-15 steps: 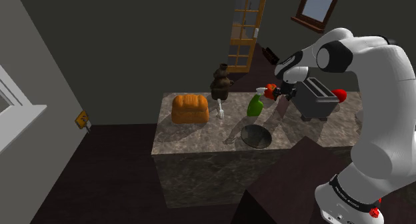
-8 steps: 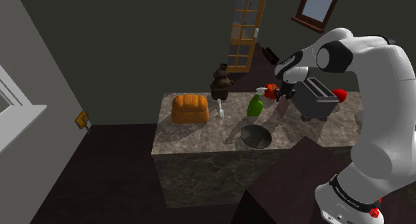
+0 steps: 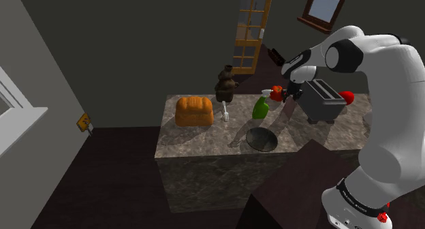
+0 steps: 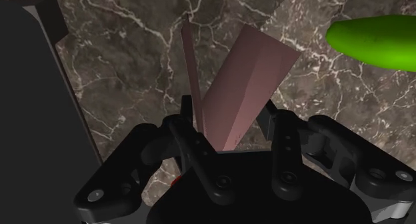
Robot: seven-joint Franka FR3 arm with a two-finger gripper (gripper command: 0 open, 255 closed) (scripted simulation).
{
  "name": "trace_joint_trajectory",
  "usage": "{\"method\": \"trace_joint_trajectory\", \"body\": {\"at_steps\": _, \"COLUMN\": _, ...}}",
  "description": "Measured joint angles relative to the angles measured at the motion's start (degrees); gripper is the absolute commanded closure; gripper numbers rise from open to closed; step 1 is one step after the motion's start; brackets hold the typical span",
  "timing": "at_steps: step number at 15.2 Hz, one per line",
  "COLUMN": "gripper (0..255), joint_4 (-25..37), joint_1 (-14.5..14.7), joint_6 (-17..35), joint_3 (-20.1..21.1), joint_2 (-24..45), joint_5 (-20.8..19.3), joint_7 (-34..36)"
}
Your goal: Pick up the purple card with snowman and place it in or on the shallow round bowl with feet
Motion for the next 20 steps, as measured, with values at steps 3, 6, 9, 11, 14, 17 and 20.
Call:
{"method": "trace_joint_trajectory", "body": {"at_steps": 3, "gripper": 255, "joint_4": -0.1, "joint_1": 0.4, "joint_6": -1.5, "joint_3": -0.4, "joint_2": -1.6, "joint_5": -0.5, "joint_7": 0.3}}
{"method": "trace_joint_trajectory", "body": {"at_steps": 6, "gripper": 255, "joint_4": -0.4, "joint_1": 0.6, "joint_6": -2.9, "joint_3": -0.9, "joint_2": -3.3, "joint_5": -0.9, "joint_7": 0.5}}
{"method": "trace_joint_trajectory", "body": {"at_steps": 9, "gripper": 255, "joint_4": -0.5, "joint_1": 0.9, "joint_6": -4.3, "joint_3": -1.3, "joint_2": -4.8, "joint_5": -1.4, "joint_7": 0.7}}
{"method": "trace_joint_trajectory", "body": {"at_steps": 11, "gripper": 255, "joint_4": -0.3, "joint_1": 1.0, "joint_6": -5.4, "joint_3": -1.6, "joint_2": -5.8, "joint_5": -1.7, "joint_7": 0.9}}
{"method": "trace_joint_trajectory", "body": {"at_steps": 14, "gripper": 255, "joint_4": -0.5, "joint_1": 1.4, "joint_6": -6.7, "joint_3": -1.9, "joint_2": -7.3, "joint_5": -2.2, "joint_7": 1.2}}
{"method": "trace_joint_trajectory", "body": {"at_steps": 17, "gripper": 255, "joint_4": -0.4, "joint_1": 1.7, "joint_6": -8.2, "joint_3": -2.3, "joint_2": -8.7, "joint_5": -2.7, "joint_7": 1.6}}
{"method": "trace_joint_trajectory", "body": {"at_steps": 20, "gripper": 255, "joint_4": -0.2, "joint_1": 1.8, "joint_6": -9.7, "joint_3": -2.7, "joint_2": -10.0, "joint_5": -3.1, "joint_7": 1.7}}
